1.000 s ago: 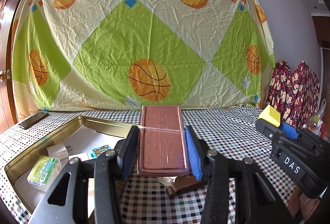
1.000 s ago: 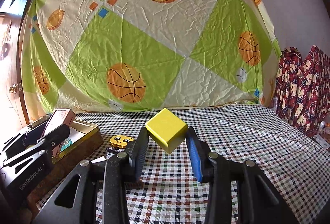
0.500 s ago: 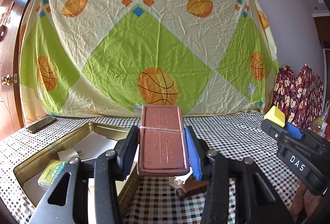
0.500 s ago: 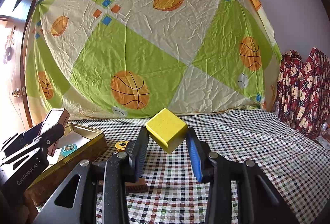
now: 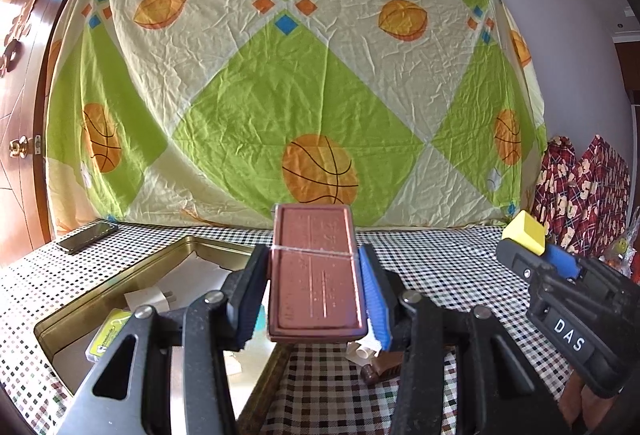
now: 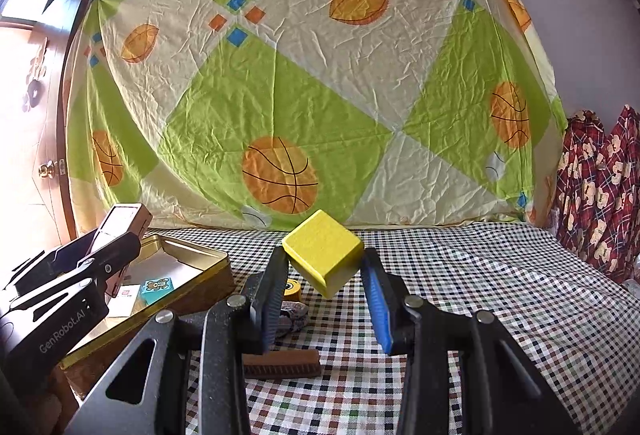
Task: Organize rigid objects
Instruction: 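Lift and carry the yellow cube and brown bar toward the gold tin, then lower the cube and bar into the tin and open both tools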
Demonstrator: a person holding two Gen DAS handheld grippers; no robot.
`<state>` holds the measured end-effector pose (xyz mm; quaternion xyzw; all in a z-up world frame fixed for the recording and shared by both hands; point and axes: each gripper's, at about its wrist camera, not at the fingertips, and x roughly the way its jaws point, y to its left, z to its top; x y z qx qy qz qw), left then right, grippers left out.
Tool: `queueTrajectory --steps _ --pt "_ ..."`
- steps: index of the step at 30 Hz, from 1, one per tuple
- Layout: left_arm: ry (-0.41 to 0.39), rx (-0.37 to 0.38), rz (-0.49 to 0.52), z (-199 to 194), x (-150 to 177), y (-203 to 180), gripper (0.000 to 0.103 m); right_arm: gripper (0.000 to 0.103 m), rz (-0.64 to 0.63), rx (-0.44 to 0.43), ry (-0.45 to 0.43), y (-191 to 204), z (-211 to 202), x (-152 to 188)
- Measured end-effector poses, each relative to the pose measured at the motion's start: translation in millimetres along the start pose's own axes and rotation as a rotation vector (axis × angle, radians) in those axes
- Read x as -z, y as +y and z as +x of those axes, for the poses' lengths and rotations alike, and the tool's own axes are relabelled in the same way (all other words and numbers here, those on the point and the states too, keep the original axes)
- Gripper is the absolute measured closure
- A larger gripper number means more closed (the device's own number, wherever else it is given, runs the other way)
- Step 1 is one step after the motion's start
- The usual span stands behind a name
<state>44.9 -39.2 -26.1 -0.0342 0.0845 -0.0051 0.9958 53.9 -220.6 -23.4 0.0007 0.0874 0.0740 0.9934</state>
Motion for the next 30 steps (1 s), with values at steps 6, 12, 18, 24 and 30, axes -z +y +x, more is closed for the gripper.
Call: queueTrajectory --steps 6,12,18,24,30 --pt "-0.018 -0.013 0.014 -5.2 -0.5 5.8 0.058 0.063 -0.003 -0.028 0.015 10.0 7.0 -0.1" --pt "-0.024 -0.024 -0.007 -8.3 -2.3 18.7 0.058 0.063 -0.017 -0.047 0.015 23.2 10.7 0.3" --pt "-0.031 -0.042 -0.027 -9.0 -3.5 32.4 0.058 0.063 -0.027 -0.072 0.022 36.0 15.9 -0.2" --pt "-0.019 -0.051 -0.041 -7.6 -3.2 45.1 0.058 0.063 -0.038 -0.099 0.034 49.6 21.9 0.2" --pt "-0.018 -0.063 -0.057 -9.2 -2.7 56.4 0.058 0.063 -0.056 -0.124 0.037 64.2 24.6 0.4"
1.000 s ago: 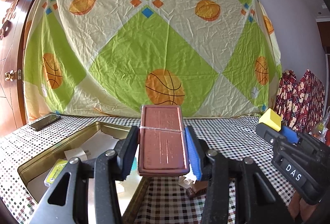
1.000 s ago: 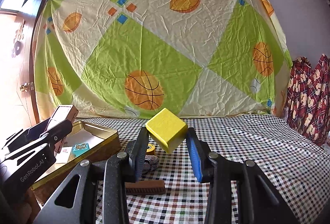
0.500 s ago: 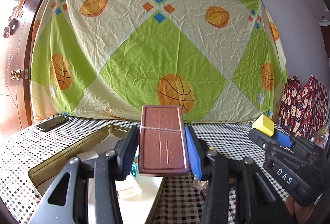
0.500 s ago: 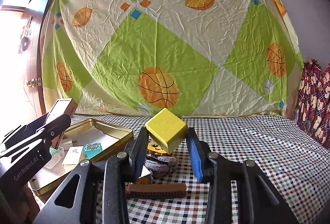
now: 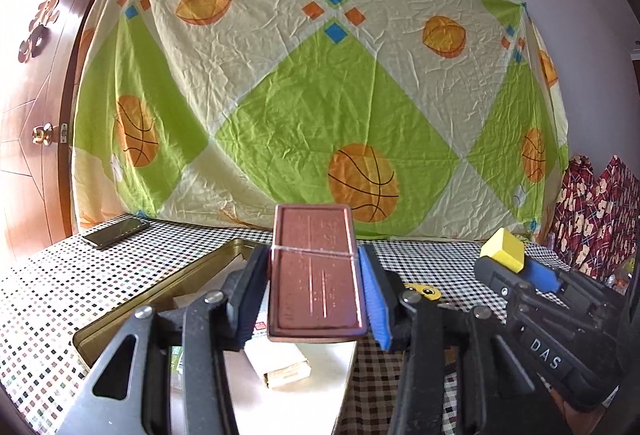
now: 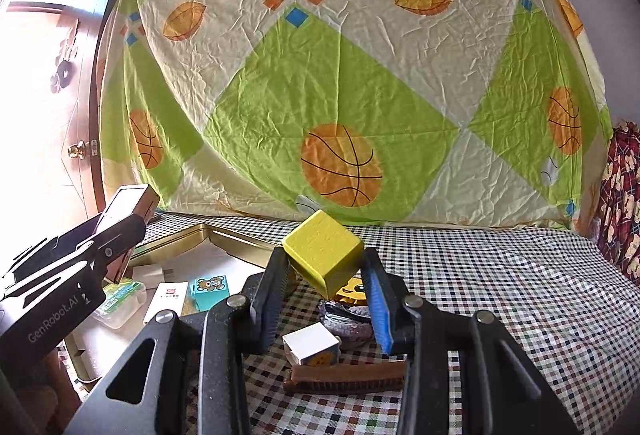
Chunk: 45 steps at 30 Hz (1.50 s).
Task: Organize rigid objects
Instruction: 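Lower the cube and bar into the tin and open both tools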
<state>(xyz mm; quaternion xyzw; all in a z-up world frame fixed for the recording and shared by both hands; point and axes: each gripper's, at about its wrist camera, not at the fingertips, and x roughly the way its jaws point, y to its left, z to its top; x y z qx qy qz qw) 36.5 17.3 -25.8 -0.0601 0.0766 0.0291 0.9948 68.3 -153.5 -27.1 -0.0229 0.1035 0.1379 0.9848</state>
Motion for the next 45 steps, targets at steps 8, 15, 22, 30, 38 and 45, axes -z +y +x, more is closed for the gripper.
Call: queueTrajectory --steps 8,15,22,30,38,45 --pt "0.004 -0.017 -0.019 -1.4 -0.9 14.1 0.058 0.063 -0.009 -0.026 0.007 12.7 7.1 0.7" --pt "0.016 -0.042 -0.032 -0.2 -1.7 26.0 0.058 0.063 -0.03 -0.052 0.014 27.6 14.6 -0.2" --pt "0.028 -0.067 -0.048 1.7 -2.6 39.1 0.058 0.063 -0.051 -0.082 0.028 41.7 24.0 0.6" --pt "0.046 -0.09 -0.054 5.5 -4.1 51.2 0.058 0.063 -0.054 -0.107 0.037 50.6 30.5 -0.8" --pt "0.081 -0.117 -0.044 12.4 -4.1 61.2 0.058 0.063 -0.072 -0.137 0.055 62.4 40.3 -1.5" --pt "0.118 -0.135 -0.035 20.7 -3.1 69.1 0.058 0.063 -0.081 -0.164 0.075 70.9 50.4 -2.4"
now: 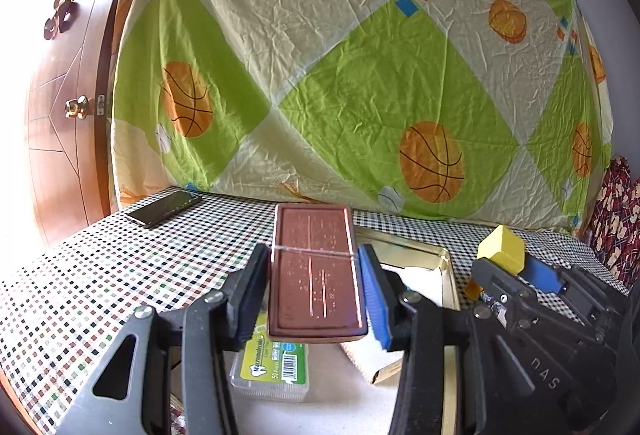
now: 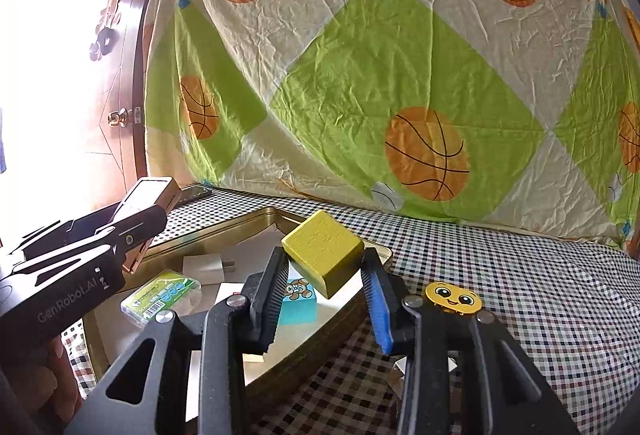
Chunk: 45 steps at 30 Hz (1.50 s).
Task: Organize rigid objects
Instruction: 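Lower the cube and bar into the tin and open both tools, then grasp the small white box with the right tool while the left tool grasps the brown stick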
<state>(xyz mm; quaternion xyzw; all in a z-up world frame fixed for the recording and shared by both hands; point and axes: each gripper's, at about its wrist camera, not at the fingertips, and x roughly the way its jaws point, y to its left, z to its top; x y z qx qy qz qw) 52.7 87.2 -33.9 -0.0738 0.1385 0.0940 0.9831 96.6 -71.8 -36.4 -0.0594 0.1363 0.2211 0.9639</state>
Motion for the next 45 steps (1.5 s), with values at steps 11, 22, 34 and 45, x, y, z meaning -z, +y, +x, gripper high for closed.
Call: queueTrajectory --steps 11,22,34,45 --pt "0.084 -0.019 0.011 18.5 -7.0 15.2 0.058 0.063 -0.001 -0.058 0.057 10.4 24.0 -9.0" --pt "0.2 -0.032 0.092 45.7 -7.1 11.3 0.058 0.063 0.016 -0.109 0.175 19.3 64.8 -16.6" --pt "0.232 -0.068 0.123 53.3 -7.6 13.6 0.048 0.058 0.025 -0.128 0.21 22.7 79.7 -14.6" --pt "0.17 -0.098 0.064 31.5 -13.8 20.8 0.002 0.034 0.098 -0.109 0.148 -3.1 45.9 -16.3"
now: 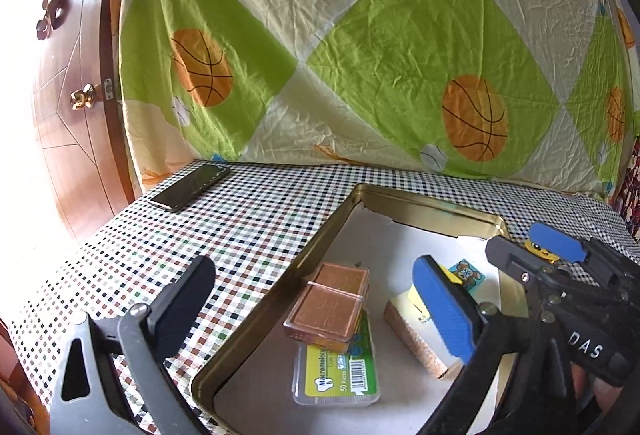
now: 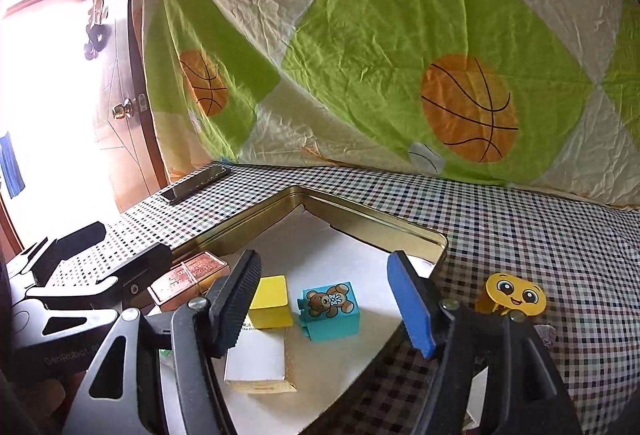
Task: Organize rigid objects
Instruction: 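Grasp the small white box with the right tool while the left tool grasps the brown stick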
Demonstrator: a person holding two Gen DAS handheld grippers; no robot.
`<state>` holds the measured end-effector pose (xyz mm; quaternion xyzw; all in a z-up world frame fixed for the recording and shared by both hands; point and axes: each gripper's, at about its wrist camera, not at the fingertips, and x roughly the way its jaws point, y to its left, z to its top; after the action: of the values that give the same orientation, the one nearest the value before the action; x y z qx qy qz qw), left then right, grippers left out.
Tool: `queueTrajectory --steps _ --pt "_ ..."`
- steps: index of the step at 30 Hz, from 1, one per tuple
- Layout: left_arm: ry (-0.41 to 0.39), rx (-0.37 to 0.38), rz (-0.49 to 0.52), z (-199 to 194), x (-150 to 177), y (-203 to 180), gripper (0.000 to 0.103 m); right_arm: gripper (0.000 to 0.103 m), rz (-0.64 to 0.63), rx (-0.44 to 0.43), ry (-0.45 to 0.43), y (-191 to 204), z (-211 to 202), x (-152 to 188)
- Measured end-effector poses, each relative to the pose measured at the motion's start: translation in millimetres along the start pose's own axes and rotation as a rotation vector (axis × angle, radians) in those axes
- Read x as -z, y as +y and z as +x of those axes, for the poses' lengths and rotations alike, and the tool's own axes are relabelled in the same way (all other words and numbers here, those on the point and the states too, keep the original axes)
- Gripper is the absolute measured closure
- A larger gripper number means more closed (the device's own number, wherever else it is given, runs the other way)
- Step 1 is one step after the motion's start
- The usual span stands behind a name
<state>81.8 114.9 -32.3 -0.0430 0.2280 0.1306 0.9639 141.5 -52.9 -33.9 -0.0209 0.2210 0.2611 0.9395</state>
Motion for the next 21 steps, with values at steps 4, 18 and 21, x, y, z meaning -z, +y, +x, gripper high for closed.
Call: queueTrajectory --steps 4,18,21 --pt "-0.022 0.032 0.006 -11.5 2.8 -12.5 0.002 0.032 0.007 0.035 -0.029 -20.2 -29.1 7.0" --pt "-0.066 0.232 0.175 -48.7 16.9 -122.4 0.002 0.029 0.207 0.267 -0.054 -135.8 -100.9 44.5" --pt "-0.068 0.22 0.205 -48.9 19.7 -136.6 0.002 0.029 0.219 0.246 -0.032 -140.3 -97.7 48.1"
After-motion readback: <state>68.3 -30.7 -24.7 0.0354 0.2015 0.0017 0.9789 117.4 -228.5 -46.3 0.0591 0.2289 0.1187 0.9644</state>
